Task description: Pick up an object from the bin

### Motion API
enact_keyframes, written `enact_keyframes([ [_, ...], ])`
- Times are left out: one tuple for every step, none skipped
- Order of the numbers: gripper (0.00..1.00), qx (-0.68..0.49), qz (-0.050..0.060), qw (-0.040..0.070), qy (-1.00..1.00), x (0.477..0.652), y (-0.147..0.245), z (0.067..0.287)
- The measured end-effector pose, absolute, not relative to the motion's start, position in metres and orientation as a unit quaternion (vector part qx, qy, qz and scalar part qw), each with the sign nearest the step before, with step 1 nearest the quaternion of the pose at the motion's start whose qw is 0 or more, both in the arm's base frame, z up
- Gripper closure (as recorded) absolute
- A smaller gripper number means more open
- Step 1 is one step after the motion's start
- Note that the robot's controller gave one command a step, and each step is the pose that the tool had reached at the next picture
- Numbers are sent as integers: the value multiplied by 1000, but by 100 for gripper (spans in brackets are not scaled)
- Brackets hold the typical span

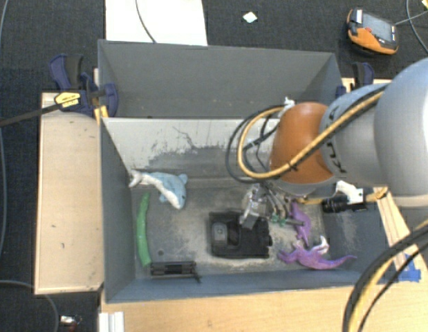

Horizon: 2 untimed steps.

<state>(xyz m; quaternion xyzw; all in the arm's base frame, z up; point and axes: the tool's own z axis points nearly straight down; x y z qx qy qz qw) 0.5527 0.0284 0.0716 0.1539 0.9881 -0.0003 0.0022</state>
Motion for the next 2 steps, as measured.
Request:
enact_keyframes([
  [100, 153, 0, 2, 988, 552, 28, 95],
  [100, 153, -1, -1, 988, 550, 28, 130],
])
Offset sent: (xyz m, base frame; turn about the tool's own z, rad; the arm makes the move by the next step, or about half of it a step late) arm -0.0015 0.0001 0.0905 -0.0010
